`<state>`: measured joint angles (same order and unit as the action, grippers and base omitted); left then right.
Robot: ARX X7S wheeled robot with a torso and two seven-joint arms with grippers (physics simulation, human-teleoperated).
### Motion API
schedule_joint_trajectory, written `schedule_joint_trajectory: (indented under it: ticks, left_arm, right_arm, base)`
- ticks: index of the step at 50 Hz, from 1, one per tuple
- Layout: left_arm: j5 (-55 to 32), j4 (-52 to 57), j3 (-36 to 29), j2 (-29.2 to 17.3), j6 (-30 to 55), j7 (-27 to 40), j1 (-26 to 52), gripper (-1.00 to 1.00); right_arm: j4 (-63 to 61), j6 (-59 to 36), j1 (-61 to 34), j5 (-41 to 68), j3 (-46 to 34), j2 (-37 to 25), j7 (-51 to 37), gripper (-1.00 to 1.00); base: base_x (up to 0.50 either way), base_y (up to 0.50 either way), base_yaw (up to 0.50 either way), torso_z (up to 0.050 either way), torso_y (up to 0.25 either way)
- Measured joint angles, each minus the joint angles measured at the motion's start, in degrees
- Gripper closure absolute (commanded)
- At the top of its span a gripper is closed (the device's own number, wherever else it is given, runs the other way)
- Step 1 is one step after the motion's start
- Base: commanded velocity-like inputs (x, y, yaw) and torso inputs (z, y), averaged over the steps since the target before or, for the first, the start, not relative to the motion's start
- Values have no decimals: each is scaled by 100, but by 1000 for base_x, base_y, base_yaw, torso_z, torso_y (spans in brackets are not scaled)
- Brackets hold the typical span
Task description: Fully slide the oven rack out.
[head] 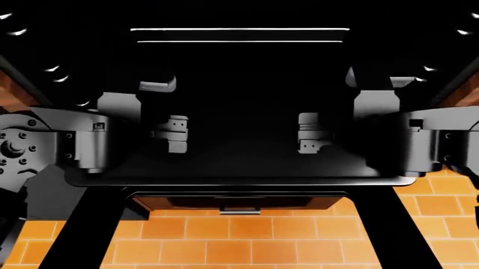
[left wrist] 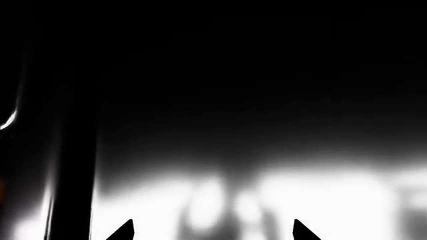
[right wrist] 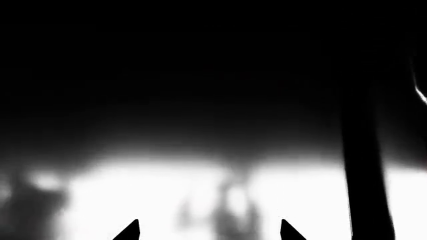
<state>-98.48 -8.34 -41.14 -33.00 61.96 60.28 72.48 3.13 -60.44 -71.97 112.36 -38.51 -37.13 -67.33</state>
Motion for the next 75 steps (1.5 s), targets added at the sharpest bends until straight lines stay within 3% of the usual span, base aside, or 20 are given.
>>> schedule_joint_trajectory:
  ticks: [75]
  left_arm:
    - [419, 278, -82, -119, -901, -268, -1323, -100]
  right_arm:
    - [262, 417, 1099, -1162, -322, 68, 904, -100]
  base:
    - [0, 0, 0, 0, -4]
